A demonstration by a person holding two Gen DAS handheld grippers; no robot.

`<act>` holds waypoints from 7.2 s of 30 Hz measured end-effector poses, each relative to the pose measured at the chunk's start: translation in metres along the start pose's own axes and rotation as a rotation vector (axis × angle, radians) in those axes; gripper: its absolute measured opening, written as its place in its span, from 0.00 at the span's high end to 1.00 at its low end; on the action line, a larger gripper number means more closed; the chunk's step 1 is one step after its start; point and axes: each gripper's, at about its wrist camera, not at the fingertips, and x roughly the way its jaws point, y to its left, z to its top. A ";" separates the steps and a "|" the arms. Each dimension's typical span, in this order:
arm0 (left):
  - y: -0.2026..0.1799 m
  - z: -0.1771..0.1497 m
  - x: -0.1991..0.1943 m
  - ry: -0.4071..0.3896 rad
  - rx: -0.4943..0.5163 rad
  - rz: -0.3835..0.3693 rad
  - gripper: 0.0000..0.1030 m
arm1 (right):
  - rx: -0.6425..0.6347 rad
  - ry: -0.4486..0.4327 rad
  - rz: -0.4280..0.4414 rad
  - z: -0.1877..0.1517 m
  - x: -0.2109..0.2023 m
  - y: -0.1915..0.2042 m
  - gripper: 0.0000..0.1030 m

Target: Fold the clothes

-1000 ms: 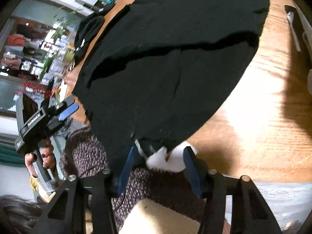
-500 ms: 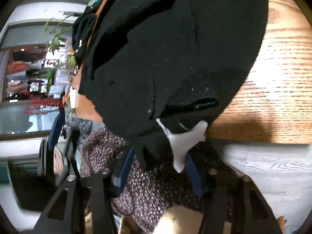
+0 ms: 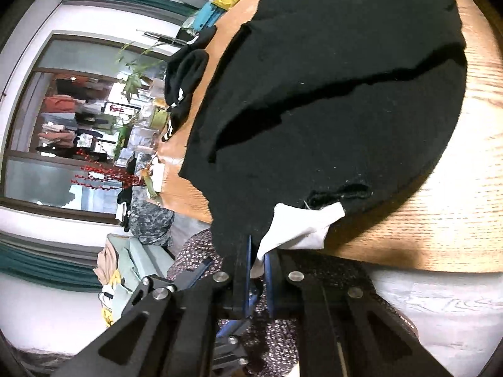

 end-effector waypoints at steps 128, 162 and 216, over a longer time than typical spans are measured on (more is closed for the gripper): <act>0.210 -0.090 0.067 0.333 -1.207 -0.299 0.38 | -0.493 0.095 -0.719 0.145 0.046 0.046 0.43; 0.210 -0.070 0.081 0.349 -1.168 -0.237 0.89 | -0.561 -0.058 -0.538 0.111 0.031 0.043 0.38; 0.219 -0.115 0.085 0.509 -1.198 0.023 0.88 | 0.065 -0.321 -0.631 0.175 0.024 -0.063 0.19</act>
